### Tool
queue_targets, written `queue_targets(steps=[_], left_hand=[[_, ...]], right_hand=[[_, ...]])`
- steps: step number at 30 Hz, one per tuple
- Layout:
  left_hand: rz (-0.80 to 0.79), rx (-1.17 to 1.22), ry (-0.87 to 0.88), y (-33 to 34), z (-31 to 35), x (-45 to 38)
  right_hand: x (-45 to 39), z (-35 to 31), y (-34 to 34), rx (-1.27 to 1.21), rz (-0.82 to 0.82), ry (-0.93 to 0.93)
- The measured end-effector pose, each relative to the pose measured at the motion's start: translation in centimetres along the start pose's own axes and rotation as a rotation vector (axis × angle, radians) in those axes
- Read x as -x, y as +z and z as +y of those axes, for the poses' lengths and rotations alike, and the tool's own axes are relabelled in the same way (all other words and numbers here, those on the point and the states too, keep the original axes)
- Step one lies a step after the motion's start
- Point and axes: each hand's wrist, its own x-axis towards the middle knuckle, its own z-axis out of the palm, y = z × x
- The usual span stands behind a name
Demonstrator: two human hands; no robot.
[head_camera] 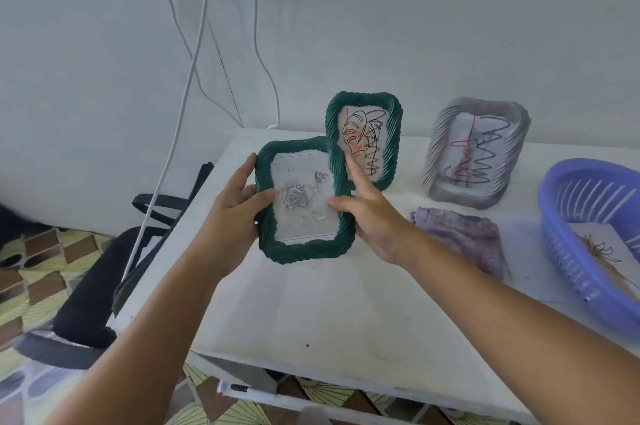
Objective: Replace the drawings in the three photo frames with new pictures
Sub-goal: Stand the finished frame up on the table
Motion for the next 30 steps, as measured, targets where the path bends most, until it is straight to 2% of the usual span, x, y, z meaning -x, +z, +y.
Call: queue_targets(steps=[10,15,23,30], left_hand=[[-0.105,-0.092,0.041,-4.0,2.2,-1.0],[-0.064,-0.095,0.056,-5.7,3.0,-4.3],[0.040,-0.199,0.069,-7.5,3.0,-9.9],[0.084,-0.258,0.085,-8.2,2.0,-11.6]], right_hand=[[-4.4,-1.3,2.4,0.128,-0.088,-0.110],[-8.9,-2.5,3.4,0.168,-0.121,-0.095],[-15.1,-1.8,4.5,0.173,-0.086,-0.110],[-17.5,-0.9,4.7,0.155,-0.076,-0.119]])
